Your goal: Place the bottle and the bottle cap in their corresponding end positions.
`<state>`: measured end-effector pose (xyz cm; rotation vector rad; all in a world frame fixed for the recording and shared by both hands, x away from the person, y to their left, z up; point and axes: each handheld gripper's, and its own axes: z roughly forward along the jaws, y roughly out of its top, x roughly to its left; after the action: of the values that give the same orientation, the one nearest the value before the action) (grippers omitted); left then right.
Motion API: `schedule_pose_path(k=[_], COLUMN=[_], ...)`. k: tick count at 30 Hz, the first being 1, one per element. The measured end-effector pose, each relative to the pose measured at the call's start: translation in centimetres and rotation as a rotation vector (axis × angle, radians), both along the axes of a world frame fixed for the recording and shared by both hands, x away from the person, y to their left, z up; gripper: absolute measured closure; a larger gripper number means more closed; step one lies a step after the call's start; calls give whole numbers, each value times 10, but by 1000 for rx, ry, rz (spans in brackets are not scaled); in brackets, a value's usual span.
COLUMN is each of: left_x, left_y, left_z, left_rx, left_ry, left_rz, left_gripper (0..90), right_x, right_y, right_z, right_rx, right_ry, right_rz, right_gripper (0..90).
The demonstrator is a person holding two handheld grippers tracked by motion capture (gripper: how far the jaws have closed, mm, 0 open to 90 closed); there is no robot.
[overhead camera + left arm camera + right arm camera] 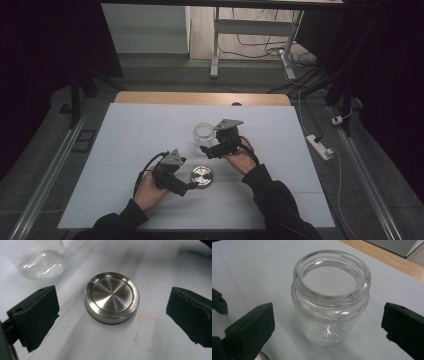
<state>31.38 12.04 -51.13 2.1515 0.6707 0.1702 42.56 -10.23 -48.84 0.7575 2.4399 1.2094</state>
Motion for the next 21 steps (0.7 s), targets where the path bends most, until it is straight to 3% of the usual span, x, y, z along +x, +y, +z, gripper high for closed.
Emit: schedule_pose_path(k=[7, 21], left_x=[-2, -7], left_y=[10, 17], left_z=[3, 6], left_rx=[-27, -16], left_ry=[14, 20], left_rz=[18, 24], left_gripper=[0, 0], right_x=[-9, -23], right_y=[-3, -13], right_z=[-3, -1], right_rx=[-20, -19], right_ry=[20, 19], right_rz=[7, 18], right_gripper=[0, 0])
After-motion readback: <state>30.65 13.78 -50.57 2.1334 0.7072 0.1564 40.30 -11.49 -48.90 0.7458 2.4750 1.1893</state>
